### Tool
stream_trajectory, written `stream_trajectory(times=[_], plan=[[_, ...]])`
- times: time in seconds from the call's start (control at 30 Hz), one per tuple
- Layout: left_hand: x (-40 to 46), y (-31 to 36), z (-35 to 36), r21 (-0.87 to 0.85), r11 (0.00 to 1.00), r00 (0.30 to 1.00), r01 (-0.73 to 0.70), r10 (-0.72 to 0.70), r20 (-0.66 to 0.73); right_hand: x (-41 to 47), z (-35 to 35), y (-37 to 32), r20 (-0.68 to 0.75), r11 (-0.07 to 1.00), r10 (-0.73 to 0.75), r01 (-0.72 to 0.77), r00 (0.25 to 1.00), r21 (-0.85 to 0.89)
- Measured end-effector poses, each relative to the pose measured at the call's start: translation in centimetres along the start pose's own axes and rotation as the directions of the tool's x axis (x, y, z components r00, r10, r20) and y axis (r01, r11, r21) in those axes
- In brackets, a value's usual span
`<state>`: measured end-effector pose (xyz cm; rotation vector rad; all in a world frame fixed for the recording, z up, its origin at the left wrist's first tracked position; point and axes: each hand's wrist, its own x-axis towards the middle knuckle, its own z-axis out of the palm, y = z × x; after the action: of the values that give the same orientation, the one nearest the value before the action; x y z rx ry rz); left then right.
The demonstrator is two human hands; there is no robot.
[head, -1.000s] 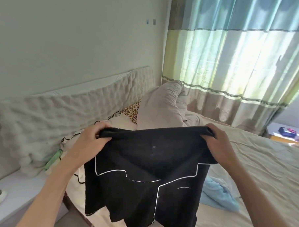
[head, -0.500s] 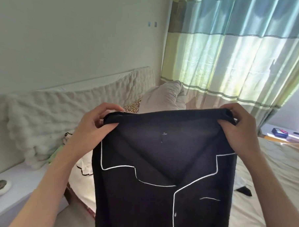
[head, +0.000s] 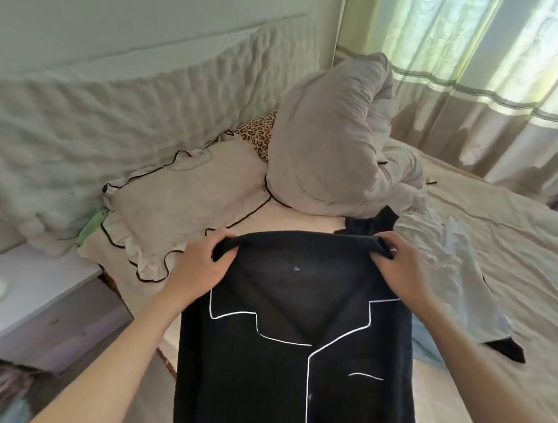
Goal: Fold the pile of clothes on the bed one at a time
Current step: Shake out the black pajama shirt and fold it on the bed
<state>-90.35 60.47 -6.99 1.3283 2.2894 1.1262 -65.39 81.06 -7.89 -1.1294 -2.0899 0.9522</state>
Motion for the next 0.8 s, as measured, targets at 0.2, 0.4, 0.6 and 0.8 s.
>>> stream_trajectory(times=[0.2, 0.4, 0.6, 0.8], plan=[[8.2, -8.7, 7.9, 0.236, 0.964, 0.992, 0.126, -0.12, -0.041, 8.0, 8.4, 8.4, 0.106, 0.995, 0.015, -0.005, 0.994, -0.101], [13.1, -17.2, 15.9, 0.48, 0.861, 0.983, 0.169, -0.182, -0.019, 12.5, 16.7, 17.4, 0.174, 0.962, -0.017, 0.063, 0.985, -0.264], [16.6, -24.4, 23.5, 0.607, 0.77, 0.969, 0.198, -0.248, -0.001, 15.5, 23.6, 26.6, 0.245, 0.94, 0.094, -0.005, 0.965, -0.341], [17.6, -28.2, 29.0, 0.646, 0.692, 0.922, 0.321, -0.386, -0.044, 16.1, 26.3, 31.3, 0.251, 0.889, 0.168, -0.037, 0.953, -0.456]])
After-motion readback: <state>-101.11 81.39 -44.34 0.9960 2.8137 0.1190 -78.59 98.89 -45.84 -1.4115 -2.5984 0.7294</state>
